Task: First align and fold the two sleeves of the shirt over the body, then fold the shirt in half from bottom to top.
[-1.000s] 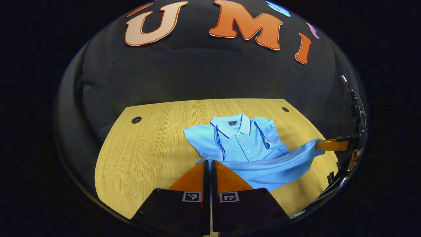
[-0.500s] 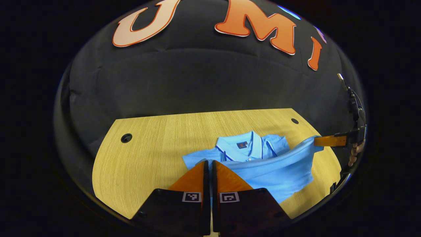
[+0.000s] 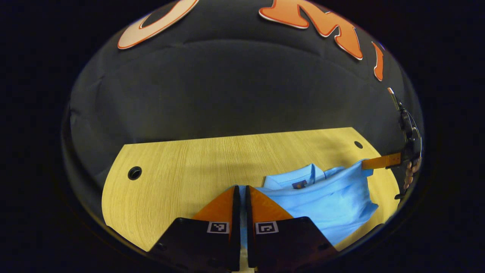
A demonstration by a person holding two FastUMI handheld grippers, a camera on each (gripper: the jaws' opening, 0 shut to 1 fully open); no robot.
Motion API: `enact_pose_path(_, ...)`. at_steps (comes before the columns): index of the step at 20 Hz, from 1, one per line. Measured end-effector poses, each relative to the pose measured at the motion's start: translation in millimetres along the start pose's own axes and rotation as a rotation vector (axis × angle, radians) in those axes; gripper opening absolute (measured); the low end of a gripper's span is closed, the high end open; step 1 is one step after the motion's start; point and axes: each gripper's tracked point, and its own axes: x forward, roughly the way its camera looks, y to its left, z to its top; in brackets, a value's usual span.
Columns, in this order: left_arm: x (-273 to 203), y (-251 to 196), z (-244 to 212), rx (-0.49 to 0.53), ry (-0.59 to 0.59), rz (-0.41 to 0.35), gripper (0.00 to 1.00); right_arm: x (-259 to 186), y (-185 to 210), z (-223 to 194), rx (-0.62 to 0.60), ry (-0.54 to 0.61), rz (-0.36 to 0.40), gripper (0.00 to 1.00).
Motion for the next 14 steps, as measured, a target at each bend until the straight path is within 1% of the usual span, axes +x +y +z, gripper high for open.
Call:
enact_pose_path(1, 5, 0, 0, 0.009, 0.002, 0.002, 0.17, 3, 0, 3, 0.007, -0.001, 0.005, 0.16)
enact_pose_path(2, 2, -1, 3, 0.009, -0.005, -0.002, 0.22, 4, -2, 5, -0.006, -0.015, 0.004, 0.19)
enact_pose_path(4, -4, -6, 7, 0.001, -0.011, -0.011, 0.51, -2, -6, 12, -0.054, -0.051, 0.008, 0.33)
enact_pose_path(5, -9, -10, 7, -0.004, -0.003, -0.018, 0.65, -7, -3, 12, -0.077, -0.060, 0.024, 0.50)
enact_pose_path(6, -17, -13, 6, -0.011, 0.000, -0.025, 0.80, -15, 2, 11, -0.101, -0.067, 0.040, 0.61)
enact_pose_path(7, -26, -16, 10, -0.022, -0.008, -0.025, 0.89, -25, 3, 12, -0.129, -0.077, 0.042, 0.72)
enact_pose_path(8, -34, -20, 14, -0.030, -0.016, -0.022, 0.93, -34, 4, 13, -0.159, -0.093, 0.043, 0.85)
enact_pose_path(9, -46, -21, 19, -0.035, -0.032, -0.014, 1.00, -44, 7, 13, -0.189, -0.113, 0.042, 0.94)
enact_pose_path(11, -70, -23, 29, -0.045, -0.070, 0.002, 0.99, -67, 17, 16, -0.255, -0.167, 0.053, 0.99)
enact_pose_path(14, -112, -31, 37, -0.050, -0.126, 0.017, 0.99, -107, 36, 11, -0.363, -0.242, 0.108, 0.99)
